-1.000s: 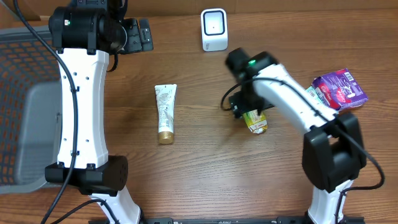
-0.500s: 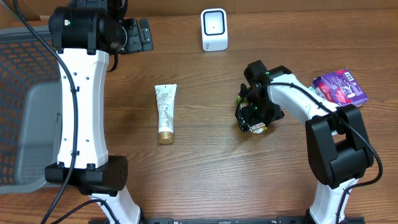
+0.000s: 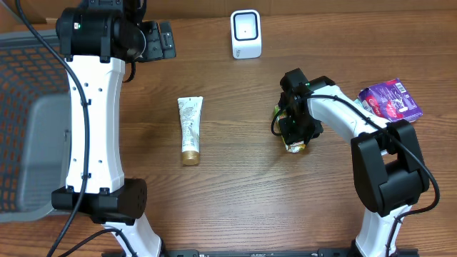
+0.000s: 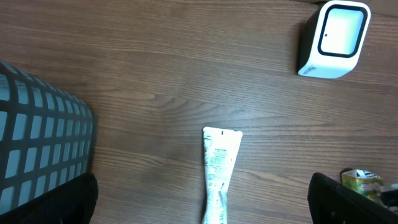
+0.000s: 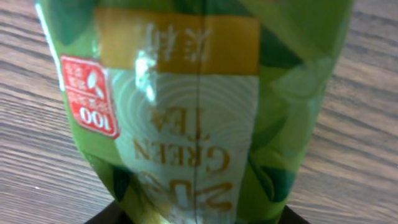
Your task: Scan the item barcode
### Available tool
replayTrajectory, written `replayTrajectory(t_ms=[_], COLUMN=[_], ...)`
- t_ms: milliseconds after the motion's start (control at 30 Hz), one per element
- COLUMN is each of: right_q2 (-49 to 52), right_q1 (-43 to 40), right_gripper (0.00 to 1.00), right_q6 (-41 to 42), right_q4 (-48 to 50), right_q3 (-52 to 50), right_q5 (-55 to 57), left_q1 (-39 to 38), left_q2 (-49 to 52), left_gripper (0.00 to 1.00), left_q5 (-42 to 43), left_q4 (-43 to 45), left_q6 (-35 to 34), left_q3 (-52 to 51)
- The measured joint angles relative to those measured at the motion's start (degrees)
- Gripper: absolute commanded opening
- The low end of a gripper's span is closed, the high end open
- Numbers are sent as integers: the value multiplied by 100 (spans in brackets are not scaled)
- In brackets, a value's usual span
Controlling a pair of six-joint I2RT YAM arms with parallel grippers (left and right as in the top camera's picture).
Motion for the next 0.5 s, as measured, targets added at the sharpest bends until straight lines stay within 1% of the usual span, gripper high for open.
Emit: replayTrajectory(t_ms=[167,200,233,400,500], right_q2=[0,0,2,2,-44], right_q1=[-22,-24,-24,-24,-24], right_gripper=[34,29,27,25,22], right_q6=[131,129,90,-50,-162], right_q4=[-190,-302,-409,-555,-588], right_q3=[81,153,249,833,1224], right_q5=[-433,-584,-745,-1633,-2275], left_q1=[0,0,0,0,0], left_q2=[0,0,-2,-2,-2], left_gripper=[99,99,99,100,100], left_q5=[0,0,0,0,0], left_q4=[0,0,0,0,0], left_q6=[0,0,0,0,0], left_q3=[0,0,0,0,0])
